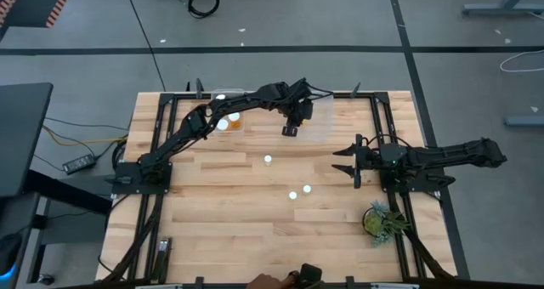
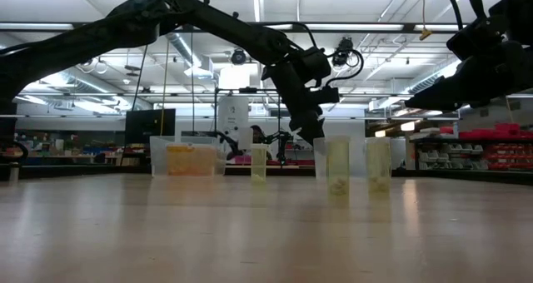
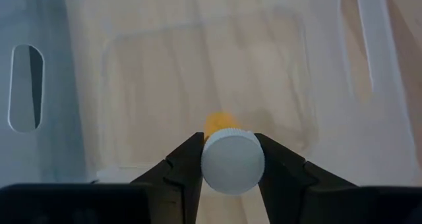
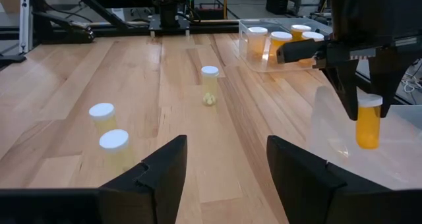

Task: Pick and place medicine bottles into bin by pill shape (circle, oval)
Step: Put the orange tablet bottle into the right transparent bin

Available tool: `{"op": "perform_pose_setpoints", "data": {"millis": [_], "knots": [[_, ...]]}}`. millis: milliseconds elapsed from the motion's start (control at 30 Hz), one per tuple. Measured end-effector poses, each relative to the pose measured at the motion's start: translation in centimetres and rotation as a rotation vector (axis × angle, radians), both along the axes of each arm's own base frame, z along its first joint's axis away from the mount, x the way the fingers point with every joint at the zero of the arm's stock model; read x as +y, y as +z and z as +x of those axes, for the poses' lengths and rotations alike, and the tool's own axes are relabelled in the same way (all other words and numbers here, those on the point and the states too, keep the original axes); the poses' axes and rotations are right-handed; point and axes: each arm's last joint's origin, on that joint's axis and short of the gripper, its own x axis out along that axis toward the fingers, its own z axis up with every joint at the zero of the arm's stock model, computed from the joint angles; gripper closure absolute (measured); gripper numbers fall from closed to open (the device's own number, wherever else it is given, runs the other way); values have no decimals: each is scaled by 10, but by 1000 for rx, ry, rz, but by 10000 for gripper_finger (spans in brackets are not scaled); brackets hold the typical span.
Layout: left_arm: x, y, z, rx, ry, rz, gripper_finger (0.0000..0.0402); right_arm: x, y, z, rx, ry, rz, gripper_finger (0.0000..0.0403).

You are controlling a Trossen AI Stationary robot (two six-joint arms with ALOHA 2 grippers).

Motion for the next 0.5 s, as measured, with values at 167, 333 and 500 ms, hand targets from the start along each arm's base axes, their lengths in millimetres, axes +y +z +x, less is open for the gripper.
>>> {"op": "perform_pose_setpoints", "data": {"millis": [167, 333, 500], "knots": [[0, 0, 0, 2, -1, -2, 269, 0, 0, 0, 0, 0, 0, 187], [0, 0, 0, 0, -15, -2, 267, 0, 0, 0, 0, 0, 0, 187], [0, 0, 0, 0, -16, -1, 251, 0, 0, 0, 0, 0, 0, 187]]}}
